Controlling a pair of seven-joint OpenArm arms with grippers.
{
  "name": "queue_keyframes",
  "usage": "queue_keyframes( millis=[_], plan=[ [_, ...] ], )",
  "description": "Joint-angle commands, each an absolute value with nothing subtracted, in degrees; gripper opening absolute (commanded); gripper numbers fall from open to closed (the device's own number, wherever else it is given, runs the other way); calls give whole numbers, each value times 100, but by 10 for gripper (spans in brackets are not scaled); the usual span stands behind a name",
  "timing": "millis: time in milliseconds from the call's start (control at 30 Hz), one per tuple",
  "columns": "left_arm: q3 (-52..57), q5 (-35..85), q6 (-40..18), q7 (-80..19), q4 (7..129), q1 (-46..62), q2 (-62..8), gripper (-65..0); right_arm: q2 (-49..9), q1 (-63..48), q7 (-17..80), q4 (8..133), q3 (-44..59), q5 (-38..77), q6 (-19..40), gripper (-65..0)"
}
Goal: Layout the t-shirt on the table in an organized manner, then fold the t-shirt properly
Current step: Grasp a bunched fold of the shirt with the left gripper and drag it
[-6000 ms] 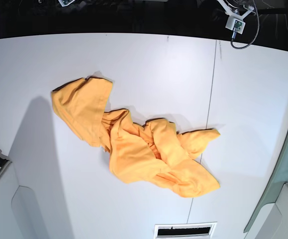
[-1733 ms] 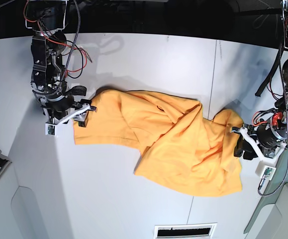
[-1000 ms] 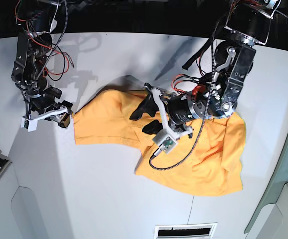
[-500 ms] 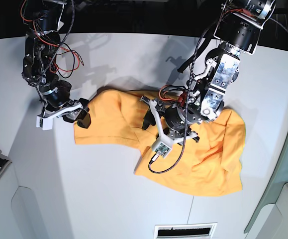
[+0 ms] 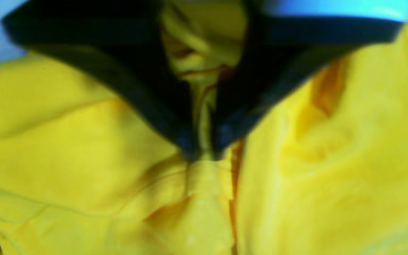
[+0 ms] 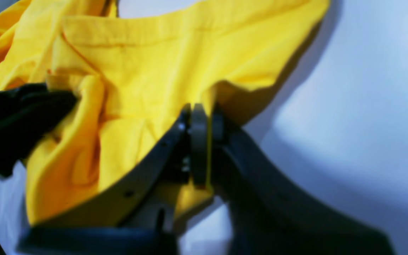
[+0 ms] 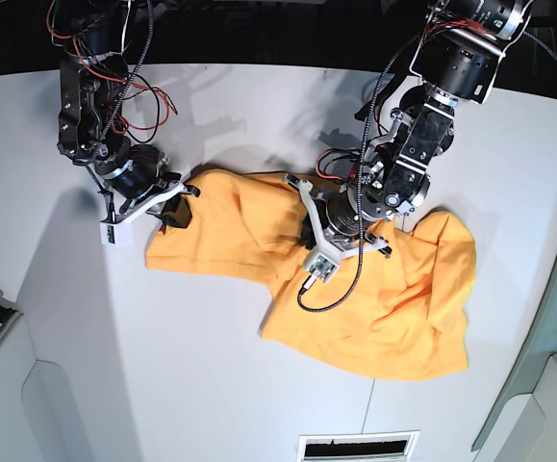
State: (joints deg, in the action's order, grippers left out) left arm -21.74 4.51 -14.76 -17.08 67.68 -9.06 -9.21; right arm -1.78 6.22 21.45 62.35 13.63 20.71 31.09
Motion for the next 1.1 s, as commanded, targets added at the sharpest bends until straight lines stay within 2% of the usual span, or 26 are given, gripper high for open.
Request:
queue_keyframes(
  millis=[0, 100, 300, 433, 567, 767, 933, 967, 1033, 1067],
  plan=[
    [-2163, 480, -1450, -1594, 6945, -1081, -941, -650, -220, 707, 2038, 6460, 1376, 2145, 3194, -650],
    [-2161, 486, -1251, -1841, 7430, -1194, -1068, -650, -244, 620, 2045, 6973, 1538, 2143, 3199, -650],
    [-2163, 550, -1245, -2735, 8971, -1221, -1385, -650, -355, 239, 2364, 8405, 2082, 2150, 3192, -650],
    [-2163, 751, -1247, -2958, 9662, -1212, -1546, -650, -650, -152, 2580, 9183, 2484, 2427, 3192, -650],
    [-2163, 1116, -1590, -3157, 9835, -1100, -1542, -650, -906, -764, 2733, 9598, 2967, 2934, 3192, -650],
    [-2167, 1581, -2193, -3153, 9835, -735, -1463, -650, -882, -1734, 2875, 9664, 3275, 3503, 3201, -650],
    [-2174, 1614, -2412, -3155, 9835, -427, -1275, -493, -620, -2185, 2875, 9664, 3275, 3616, 3212, -650],
    [-2174, 1658, -2528, -3155, 9835, -340, -1240, -463, -567, -2235, 2875, 9664, 3275, 3627, 3192, -606],
    [-2174, 1739, -2692, -3151, 9835, -180, -1234, -409, -480, -2255, 2936, 9664, 3275, 3662, 3170, -431],
    [-2176, 1758, -2689, -3151, 9835, -115, -1234, -394, -458, -2246, 2998, 9664, 3275, 3763, 3175, -372]
  ],
)
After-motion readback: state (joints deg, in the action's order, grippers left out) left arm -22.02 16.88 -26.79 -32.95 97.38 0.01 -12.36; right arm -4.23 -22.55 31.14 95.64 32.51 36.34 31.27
